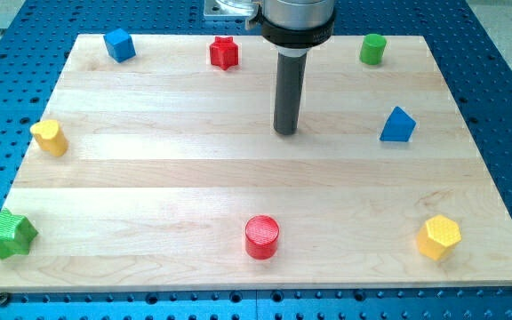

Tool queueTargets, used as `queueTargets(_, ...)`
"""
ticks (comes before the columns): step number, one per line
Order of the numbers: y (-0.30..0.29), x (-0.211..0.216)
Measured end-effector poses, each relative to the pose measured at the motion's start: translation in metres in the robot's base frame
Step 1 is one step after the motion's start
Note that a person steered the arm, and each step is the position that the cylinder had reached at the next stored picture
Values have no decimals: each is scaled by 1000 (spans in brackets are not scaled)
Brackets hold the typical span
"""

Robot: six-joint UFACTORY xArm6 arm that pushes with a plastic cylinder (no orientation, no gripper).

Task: Point your arm top right to triangle

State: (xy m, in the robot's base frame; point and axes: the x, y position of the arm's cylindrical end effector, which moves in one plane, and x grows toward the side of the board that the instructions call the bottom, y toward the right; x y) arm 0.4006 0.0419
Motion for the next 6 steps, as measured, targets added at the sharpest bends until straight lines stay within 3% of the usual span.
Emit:
queueTargets(2,21,-33)
queueTargets(4,117,-52)
queueTargets(6,122,-52)
